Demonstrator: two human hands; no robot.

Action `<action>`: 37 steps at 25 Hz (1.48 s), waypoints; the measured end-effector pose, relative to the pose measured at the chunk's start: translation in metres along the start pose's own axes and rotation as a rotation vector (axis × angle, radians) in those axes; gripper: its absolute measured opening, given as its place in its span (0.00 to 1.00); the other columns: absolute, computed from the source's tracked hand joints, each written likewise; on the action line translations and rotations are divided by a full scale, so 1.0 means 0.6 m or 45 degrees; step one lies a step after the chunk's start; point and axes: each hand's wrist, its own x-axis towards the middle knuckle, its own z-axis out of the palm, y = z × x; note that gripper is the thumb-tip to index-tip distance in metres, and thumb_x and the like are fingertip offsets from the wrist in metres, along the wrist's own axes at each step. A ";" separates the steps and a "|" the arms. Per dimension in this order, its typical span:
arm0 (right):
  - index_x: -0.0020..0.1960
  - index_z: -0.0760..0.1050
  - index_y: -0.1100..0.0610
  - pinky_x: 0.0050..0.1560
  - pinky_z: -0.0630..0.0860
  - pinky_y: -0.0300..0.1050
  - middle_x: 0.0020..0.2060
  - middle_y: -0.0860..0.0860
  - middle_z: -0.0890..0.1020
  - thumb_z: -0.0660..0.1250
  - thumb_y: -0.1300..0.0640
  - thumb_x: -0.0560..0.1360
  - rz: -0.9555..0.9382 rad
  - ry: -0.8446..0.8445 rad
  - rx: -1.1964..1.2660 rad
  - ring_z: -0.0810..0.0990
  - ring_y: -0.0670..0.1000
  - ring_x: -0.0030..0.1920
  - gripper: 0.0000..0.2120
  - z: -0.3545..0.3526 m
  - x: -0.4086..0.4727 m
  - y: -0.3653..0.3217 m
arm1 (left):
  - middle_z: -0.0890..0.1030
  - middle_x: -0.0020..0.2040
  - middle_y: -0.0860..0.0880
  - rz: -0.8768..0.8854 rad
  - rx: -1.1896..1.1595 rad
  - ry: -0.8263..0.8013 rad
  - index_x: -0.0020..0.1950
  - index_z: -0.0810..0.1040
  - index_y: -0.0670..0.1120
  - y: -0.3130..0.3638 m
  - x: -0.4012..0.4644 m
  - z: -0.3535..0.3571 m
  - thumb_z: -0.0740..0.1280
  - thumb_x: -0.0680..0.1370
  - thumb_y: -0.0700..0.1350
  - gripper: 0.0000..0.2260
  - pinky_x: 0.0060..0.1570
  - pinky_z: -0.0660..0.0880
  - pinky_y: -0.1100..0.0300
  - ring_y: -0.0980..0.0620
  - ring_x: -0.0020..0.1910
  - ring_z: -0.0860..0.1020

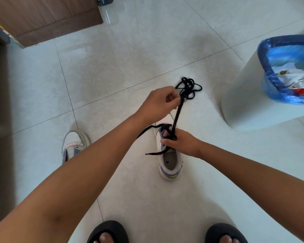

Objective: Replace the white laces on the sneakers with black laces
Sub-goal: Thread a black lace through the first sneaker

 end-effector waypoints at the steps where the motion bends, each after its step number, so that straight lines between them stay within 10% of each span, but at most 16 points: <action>1: 0.39 0.71 0.49 0.44 0.69 0.38 0.36 0.44 0.76 0.65 0.47 0.76 0.003 0.014 -0.004 0.73 0.44 0.38 0.09 -0.001 0.002 -0.003 | 0.80 0.36 0.49 0.034 -0.060 -0.029 0.41 0.77 0.47 0.007 -0.002 0.004 0.69 0.76 0.44 0.04 0.36 0.75 0.62 0.58 0.32 0.74; 7: 0.41 0.76 0.56 0.29 0.64 0.29 0.24 0.41 0.73 0.53 0.47 0.81 0.103 0.014 0.172 0.69 0.40 0.27 0.20 -0.007 -0.008 -0.020 | 0.80 0.51 0.48 -0.160 0.072 -0.504 0.60 0.77 0.42 -0.082 -0.029 0.020 0.64 0.79 0.39 0.11 0.50 0.72 0.70 0.56 0.49 0.77; 15: 0.55 0.75 0.61 0.34 0.66 0.39 0.35 0.55 0.80 0.53 0.46 0.81 0.312 -0.208 0.839 0.71 0.48 0.31 0.20 -0.030 -0.008 0.012 | 0.70 0.30 0.53 -0.366 0.411 -0.541 0.35 0.78 0.47 -0.106 -0.045 -0.053 0.64 0.78 0.52 0.14 0.32 0.64 0.64 0.56 0.30 0.67; 20: 0.48 0.78 0.62 0.30 0.70 0.31 0.36 0.53 0.84 0.62 0.68 0.77 0.450 -0.238 1.150 0.73 0.45 0.34 0.07 -0.031 -0.019 0.016 | 0.75 0.33 0.53 -0.439 0.365 -1.255 0.42 0.81 0.48 -0.069 -0.100 -0.032 0.67 0.77 0.48 0.07 0.38 0.72 0.67 0.60 0.32 0.72; 25: 0.35 0.74 0.57 0.33 0.71 0.34 0.31 0.51 0.81 0.65 0.74 0.71 0.424 -0.055 1.069 0.79 0.46 0.37 0.14 -0.013 -0.029 0.014 | 0.77 0.61 0.48 -0.293 0.000 -0.438 0.65 0.72 0.45 -0.102 -0.072 0.024 0.56 0.82 0.41 0.13 0.62 0.67 0.65 0.55 0.62 0.74; 33: 0.37 0.72 0.51 0.37 0.68 0.29 0.39 0.49 0.75 0.65 0.70 0.69 -0.140 0.509 0.053 0.73 0.44 0.37 0.13 0.004 -0.026 0.006 | 0.76 0.60 0.50 -0.335 -0.135 -0.433 0.63 0.74 0.43 -0.136 -0.070 0.065 0.54 0.82 0.37 0.14 0.59 0.65 0.67 0.56 0.59 0.72; 37: 0.39 0.66 0.51 0.33 0.70 0.36 0.36 0.48 0.73 0.67 0.64 0.72 -0.046 0.516 0.205 0.71 0.49 0.33 0.12 0.013 -0.017 0.023 | 0.78 0.62 0.47 -0.324 -0.242 -0.373 0.64 0.76 0.42 -0.141 -0.074 0.064 0.59 0.81 0.39 0.13 0.62 0.69 0.68 0.56 0.61 0.74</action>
